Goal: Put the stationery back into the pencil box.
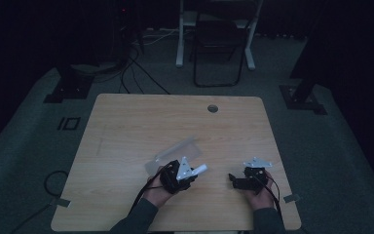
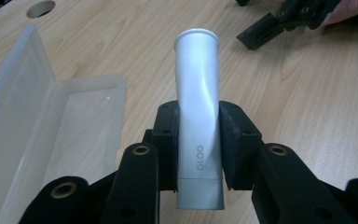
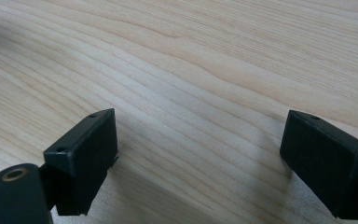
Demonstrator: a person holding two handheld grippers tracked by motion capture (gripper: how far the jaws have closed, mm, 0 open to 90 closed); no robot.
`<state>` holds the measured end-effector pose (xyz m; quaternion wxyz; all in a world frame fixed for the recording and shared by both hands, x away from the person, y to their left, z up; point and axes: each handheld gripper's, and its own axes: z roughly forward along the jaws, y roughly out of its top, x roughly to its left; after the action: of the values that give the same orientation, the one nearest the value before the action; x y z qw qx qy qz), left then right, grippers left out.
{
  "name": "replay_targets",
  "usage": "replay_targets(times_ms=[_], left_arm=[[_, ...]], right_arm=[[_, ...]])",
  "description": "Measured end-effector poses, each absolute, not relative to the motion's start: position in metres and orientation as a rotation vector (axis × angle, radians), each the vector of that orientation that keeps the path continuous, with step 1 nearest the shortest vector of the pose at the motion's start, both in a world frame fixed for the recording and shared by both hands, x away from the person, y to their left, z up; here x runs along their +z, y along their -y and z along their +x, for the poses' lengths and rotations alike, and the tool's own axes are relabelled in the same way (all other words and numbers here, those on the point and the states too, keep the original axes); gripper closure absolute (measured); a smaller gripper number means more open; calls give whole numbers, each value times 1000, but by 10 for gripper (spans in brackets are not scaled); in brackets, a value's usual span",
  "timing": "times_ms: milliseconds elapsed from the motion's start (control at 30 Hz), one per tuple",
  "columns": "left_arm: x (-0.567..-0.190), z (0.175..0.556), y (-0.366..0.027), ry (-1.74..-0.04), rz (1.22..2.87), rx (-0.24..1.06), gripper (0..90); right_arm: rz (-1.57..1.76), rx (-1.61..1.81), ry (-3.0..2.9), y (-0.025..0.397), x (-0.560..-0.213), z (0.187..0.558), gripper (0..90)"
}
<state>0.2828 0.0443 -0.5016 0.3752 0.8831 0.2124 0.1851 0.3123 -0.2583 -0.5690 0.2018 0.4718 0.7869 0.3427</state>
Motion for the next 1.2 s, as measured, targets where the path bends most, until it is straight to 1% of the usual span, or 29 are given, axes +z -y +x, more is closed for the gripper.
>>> replay_targets(times_ms=[1200], left_arm=[[-501,300,-59,-608,2237,560,704]], right_arm=[[1318,957,-2197,258,-569,312,109]])
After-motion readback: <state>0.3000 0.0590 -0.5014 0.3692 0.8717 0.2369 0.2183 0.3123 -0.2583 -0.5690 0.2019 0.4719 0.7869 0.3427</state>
